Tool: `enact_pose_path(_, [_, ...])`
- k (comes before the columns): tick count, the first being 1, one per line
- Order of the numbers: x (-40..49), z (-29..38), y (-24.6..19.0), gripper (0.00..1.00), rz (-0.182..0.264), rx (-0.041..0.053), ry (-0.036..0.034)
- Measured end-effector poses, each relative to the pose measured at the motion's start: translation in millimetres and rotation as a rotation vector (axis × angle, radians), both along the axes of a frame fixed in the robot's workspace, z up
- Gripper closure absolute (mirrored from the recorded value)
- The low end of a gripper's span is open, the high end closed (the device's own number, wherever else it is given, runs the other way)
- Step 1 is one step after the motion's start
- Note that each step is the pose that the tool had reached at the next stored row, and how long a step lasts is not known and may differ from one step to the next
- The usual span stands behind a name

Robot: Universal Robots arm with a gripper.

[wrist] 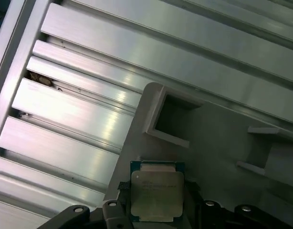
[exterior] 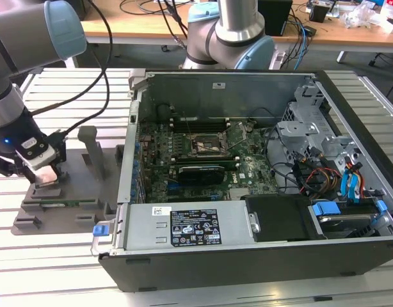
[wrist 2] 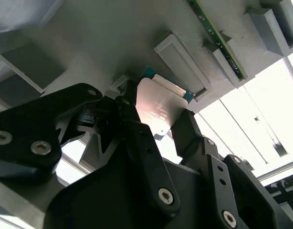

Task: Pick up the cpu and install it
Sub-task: 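Pick up the cpu and move it towards the insertion slot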

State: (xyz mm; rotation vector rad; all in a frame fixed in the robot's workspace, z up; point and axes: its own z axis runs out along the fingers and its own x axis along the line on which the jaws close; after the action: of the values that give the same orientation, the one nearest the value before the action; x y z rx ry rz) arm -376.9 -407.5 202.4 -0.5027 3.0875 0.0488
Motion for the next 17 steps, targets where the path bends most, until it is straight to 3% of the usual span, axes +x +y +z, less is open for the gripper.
enact_pose_path(6, [0.0,-0.1,0.0,0.46,-0.119,-0.0084,-0.0001])
enact_pose_path(11, [0.0,-0.9,0.0,0.46,-0.259,-0.0188,0.0000])
enact_pose_path(17, [-0.6,-5.7,-0.9,0.46,-0.279,-0.0198,0.0000])
